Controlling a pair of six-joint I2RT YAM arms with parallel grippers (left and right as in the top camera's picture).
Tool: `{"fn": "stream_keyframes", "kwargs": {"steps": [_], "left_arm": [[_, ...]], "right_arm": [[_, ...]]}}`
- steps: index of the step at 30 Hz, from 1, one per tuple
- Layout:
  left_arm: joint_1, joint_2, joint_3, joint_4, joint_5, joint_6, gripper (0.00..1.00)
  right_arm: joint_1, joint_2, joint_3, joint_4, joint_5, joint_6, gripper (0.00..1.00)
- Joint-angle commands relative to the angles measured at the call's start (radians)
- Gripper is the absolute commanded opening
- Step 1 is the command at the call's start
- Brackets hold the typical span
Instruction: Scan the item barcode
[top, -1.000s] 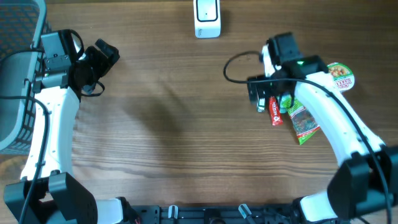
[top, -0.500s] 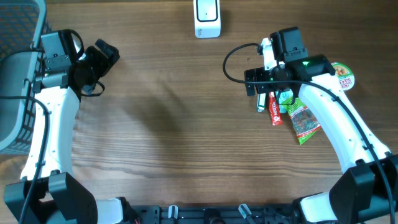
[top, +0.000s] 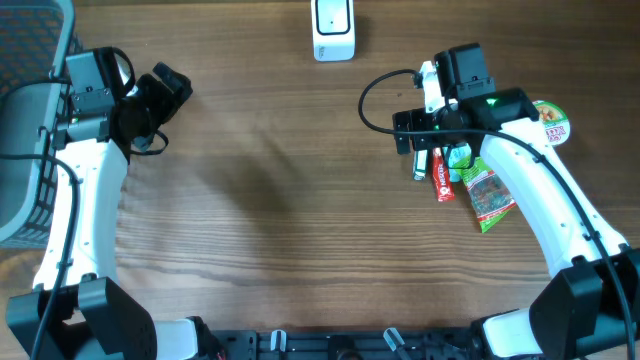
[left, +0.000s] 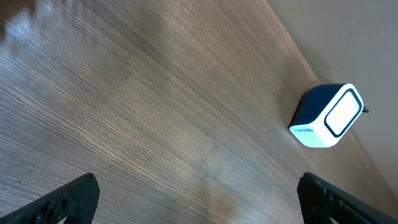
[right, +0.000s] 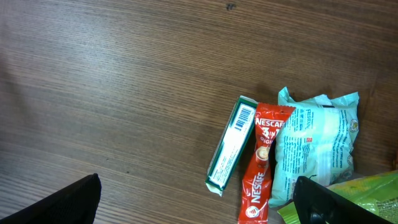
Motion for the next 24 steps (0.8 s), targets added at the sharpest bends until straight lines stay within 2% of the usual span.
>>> {"fn": "stream_keyframes", "kwargs": {"steps": [1, 3, 5, 8, 16, 24], "left_arm": [[0.005, -0.012, 0.014, 0.003, 0.012, -0.002, 1.00], [0.005, -0.012, 0.014, 0.003, 0.012, -0.002, 1.00], [0.005, -0.012, 0.014, 0.003, 0.012, -0.002, 1.00], [0.005, -0.012, 0.014, 0.003, 0.012, -0.002, 1.00], [0.005, -0.012, 0.014, 0.003, 0.012, -0.002, 1.00], [0.005, -0.012, 0.014, 0.003, 0.012, -0.002, 1.00]], "right_arm": [[-0.001, -0.080, 0.002, 0.005, -0.020, 0.006, 1.00], [-0.002, -0.160, 0.003, 0.006, -0.021, 0.006, 1.00], [-0.002, -0.343, 0.003, 0.006, -0.020, 0.006, 1.00], [-0.002, -0.495, 0.003, 0.006, -0.012, -0.007, 1.00], [-0.002, -0.855, -0.006, 0.005, 0.044, -0.190, 1.00], [-0.069, -1.215, -0.202, 0.016, 0.028, -0.202, 1.00]]}}
